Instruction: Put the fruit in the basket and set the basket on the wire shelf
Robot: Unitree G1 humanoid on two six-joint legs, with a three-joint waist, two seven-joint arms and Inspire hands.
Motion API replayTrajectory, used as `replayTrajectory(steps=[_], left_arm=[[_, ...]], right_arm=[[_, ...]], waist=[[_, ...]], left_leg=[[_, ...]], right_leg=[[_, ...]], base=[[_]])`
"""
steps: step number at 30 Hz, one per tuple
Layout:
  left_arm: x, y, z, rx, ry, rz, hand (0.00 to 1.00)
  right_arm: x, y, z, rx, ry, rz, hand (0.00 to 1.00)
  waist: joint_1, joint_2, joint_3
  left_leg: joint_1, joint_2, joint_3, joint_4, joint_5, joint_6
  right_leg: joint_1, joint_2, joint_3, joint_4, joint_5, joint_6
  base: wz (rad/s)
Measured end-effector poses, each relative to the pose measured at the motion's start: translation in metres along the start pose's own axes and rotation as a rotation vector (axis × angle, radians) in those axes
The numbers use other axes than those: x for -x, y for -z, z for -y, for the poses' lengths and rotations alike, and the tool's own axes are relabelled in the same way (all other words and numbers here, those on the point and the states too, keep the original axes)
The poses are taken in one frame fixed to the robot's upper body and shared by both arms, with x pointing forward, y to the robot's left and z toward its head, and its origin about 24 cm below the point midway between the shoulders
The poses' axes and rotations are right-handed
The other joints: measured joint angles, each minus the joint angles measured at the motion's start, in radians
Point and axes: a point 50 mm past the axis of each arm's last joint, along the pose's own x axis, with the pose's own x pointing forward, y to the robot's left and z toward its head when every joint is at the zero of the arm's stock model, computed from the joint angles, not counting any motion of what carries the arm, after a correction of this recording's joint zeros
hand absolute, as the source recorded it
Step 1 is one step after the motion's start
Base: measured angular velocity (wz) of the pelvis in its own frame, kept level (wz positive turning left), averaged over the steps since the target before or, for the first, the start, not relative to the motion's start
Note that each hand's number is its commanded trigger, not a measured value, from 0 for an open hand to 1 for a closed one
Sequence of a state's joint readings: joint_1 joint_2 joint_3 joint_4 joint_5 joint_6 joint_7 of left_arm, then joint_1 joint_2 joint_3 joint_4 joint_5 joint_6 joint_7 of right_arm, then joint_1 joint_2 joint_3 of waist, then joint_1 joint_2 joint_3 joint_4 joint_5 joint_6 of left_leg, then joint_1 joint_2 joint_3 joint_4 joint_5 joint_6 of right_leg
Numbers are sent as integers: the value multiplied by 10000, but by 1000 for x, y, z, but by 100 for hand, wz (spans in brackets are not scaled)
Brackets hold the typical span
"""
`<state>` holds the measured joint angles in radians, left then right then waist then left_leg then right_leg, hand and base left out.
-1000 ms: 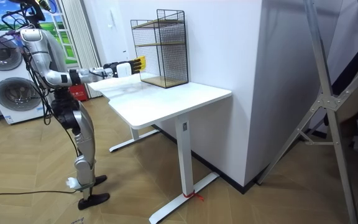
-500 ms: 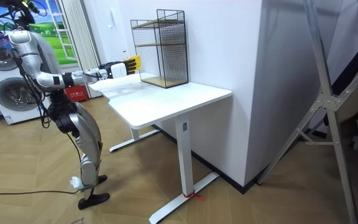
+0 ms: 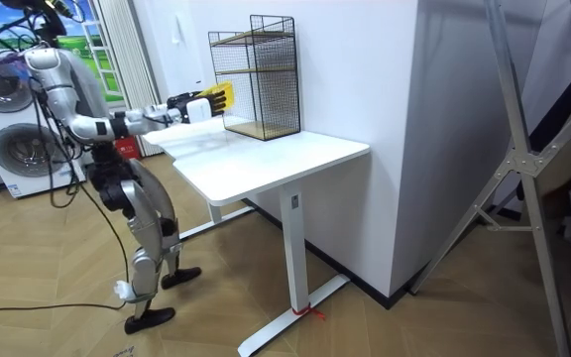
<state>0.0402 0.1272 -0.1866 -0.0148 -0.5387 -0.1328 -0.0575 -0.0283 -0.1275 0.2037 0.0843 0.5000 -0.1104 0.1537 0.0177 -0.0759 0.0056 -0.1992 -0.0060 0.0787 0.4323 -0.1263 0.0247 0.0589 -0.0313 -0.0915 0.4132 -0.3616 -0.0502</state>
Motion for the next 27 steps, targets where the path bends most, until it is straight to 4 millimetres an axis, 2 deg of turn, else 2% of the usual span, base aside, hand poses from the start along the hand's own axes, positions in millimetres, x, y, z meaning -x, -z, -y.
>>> replayTrajectory(steps=[2,4,5,8,10,11,12,14,16,17,19,21,22,23,24,25,27], left_arm=[[0,0,1,51,5,1,0],[0,1,1,3,21,-10,0],[0,1,1,-22,17,-14,0],[-1,1,3,135,11,22,0],[0,2,3,139,-7,-1,0],[-1,2,3,172,-10,17,0],[-1,2,3,168,-9,-8,0],[0,4,4,118,38,-85,0],[0,5,5,55,82,-119,0],[0,5,5,-25,86,-118,0],[0,6,4,-50,38,-181,0],[1,16,0,-39,-151,-601,0],[1,19,0,-14,-211,-711,0],[2,24,-2,-6,-317,-922,0],[2,27,-3,11,-371,-1027,0],[2,28,-1,46,-332,-1080,0],[1,28,0,60,-317,-1046,0]], right_arm=[[0,0,0,35,-5,4,0],[0,-1,-1,116,-9,31,0],[0,-2,-2,233,-12,82,0],[-1,-5,-2,355,-22,170,0],[-1,-5,-2,362,39,158,0],[-1,-5,-2,343,66,157,0],[-1,-4,-2,326,99,125,0],[-1,-3,-2,282,216,98,0],[-1,-3,-1,256,262,87,0],[0,-2,1,307,333,59,0],[1,2,3,282,463,-86,0],[3,7,6,408,563,-366,0],[3,8,7,459,574,-407,0],[4,10,8,528,613,-511,0],[4,12,9,557,660,-614,0],[4,12,11,591,691,-664,0],[1,10,12,720,647,-703,0]], waist=[[-95,-6,86],[-104,-2,100],[-145,-12,105],[-135,-16,101],[-84,-30,110],[-99,6,127],[-97,-11,140],[-104,15,146],[-104,83,180],[-118,188,224],[-110,311,288],[-154,323,289],[-149,319,286],[-185,340,290],[-223,359,261],[-180,417,202],[-131,458,195]], left_leg=[[-23,-85,-21,1,-51,28],[-118,-152,-10,53,-137,39],[-149,-274,-34,105,-214,57],[-125,-438,39,387,-545,146],[32,-569,149,419,-748,245],[107,-583,260,504,-913,319],[215,-584,285,516,-991,354],[512,-635,272,538,-1238,491],[683,-601,181,502,-1329,573],[781,-582,4,410,-1353,610],[897,-531,-271,202,-1341,629],[1072,-555,-297,83,-1302,677],[1111,-573,-303,84,-1307,678],[1189,-597,-421,90,-1331,654],[1240,-595,-504,64,-1340,634],[1250,-512,-537,-24,-1387,552],[1320,-404,-555,-201,-1367,508]], right_leg=[[-7,-78,-25,34,-85,55],[-76,-142,-68,46,-181,52],[-63,-205,-131,59,-268,72],[5,-387,-73,297,-539,205],[-61,-577,13,912,-690,388],[-251,-709,-25,1672,-683,433],[-329,-777,-14,1998,-662,473],[-427,-899,-208,2817,-357,924],[-479,-881,-310,2971,-50,1046],[-581,-842,-433,3095,193,1071],[-773,-654,-390,2618,-163,970],[-1394,-565,-322,1505,-236,841],[-1590,-546,-228,1143,-122,765],[-1868,-524,-169,908,838,582],[-1784,-513,-184,838,925,561],[-1616,-406,-227,624,977,459],[-1423,-296,-323,355,1069,373]], base=[[12],[9],[11],[1],[-11],[-8],[0],[6],[3],[-4],[-3],[10],[21],[26],[22],[9],[2]])
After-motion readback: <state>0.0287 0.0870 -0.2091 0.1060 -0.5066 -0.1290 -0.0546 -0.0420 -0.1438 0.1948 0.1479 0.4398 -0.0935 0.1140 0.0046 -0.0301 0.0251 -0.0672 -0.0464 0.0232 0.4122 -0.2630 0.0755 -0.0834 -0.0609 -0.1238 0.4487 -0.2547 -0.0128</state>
